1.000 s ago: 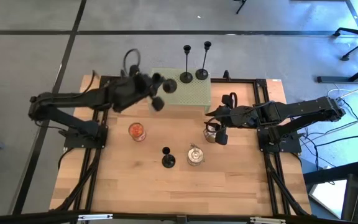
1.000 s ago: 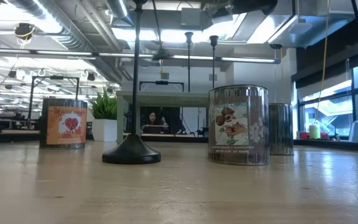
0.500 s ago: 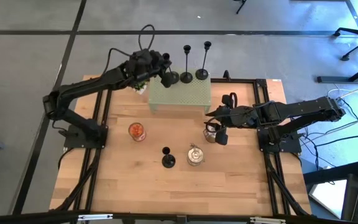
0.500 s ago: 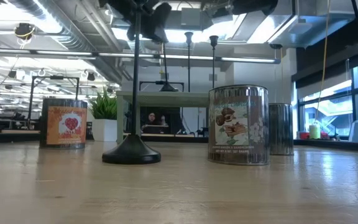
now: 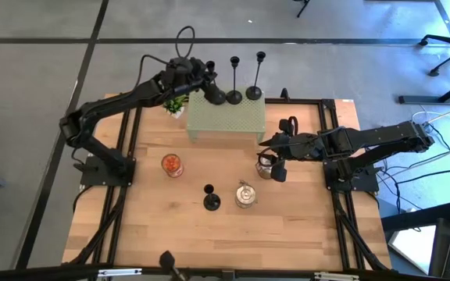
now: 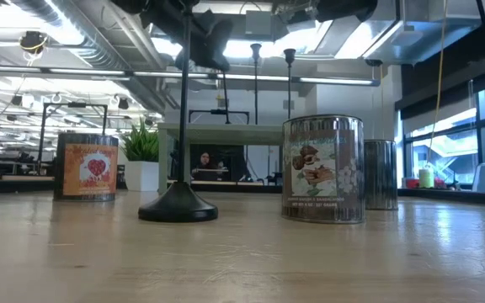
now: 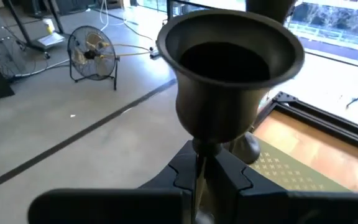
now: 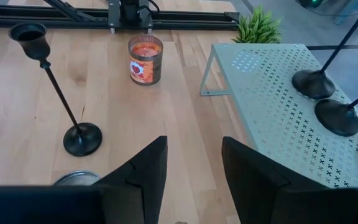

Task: Pick & Place candle stick holders
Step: Put the black candle holder on the shelf aligned with the other black candle holders, then put the orange scented candle on the shelf

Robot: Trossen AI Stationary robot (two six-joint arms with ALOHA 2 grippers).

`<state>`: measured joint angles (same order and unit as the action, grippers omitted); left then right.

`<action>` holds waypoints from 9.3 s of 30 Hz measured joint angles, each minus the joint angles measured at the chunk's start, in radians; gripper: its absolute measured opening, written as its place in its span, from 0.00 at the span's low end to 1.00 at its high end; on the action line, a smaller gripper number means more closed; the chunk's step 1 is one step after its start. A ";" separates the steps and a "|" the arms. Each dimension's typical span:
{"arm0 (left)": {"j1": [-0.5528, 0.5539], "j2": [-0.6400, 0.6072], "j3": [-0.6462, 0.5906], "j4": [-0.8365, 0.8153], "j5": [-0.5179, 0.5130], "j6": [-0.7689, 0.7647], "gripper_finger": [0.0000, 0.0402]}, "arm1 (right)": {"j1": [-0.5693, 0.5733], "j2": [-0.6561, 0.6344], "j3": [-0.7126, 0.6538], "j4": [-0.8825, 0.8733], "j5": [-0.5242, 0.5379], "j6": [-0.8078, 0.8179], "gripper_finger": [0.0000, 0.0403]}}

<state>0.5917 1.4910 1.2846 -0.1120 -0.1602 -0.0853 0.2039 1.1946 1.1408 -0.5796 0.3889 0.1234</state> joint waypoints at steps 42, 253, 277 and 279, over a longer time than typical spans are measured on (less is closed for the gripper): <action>-0.130 -0.335 -0.002 -0.589 0.199 0.113 0.11 | 0.000 0.000 -0.016 -0.059 0.003 0.029 0.39; -0.344 -0.356 -0.558 -0.755 0.130 -0.140 0.02 | 0.000 0.005 -0.146 0.093 -0.007 0.096 0.39; -0.414 -0.318 -0.048 -0.744 -0.143 -0.011 0.01 | 0.001 0.006 -0.146 0.093 -0.007 0.096 0.39; -0.386 -0.302 -0.035 -0.743 -0.184 0.001 0.01 | 0.001 0.006 -0.146 0.093 -0.006 0.096 0.39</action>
<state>0.2058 1.1891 1.2498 -0.8550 -0.3444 -0.0841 0.2045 1.2003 0.9951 -0.4862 0.3824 0.2195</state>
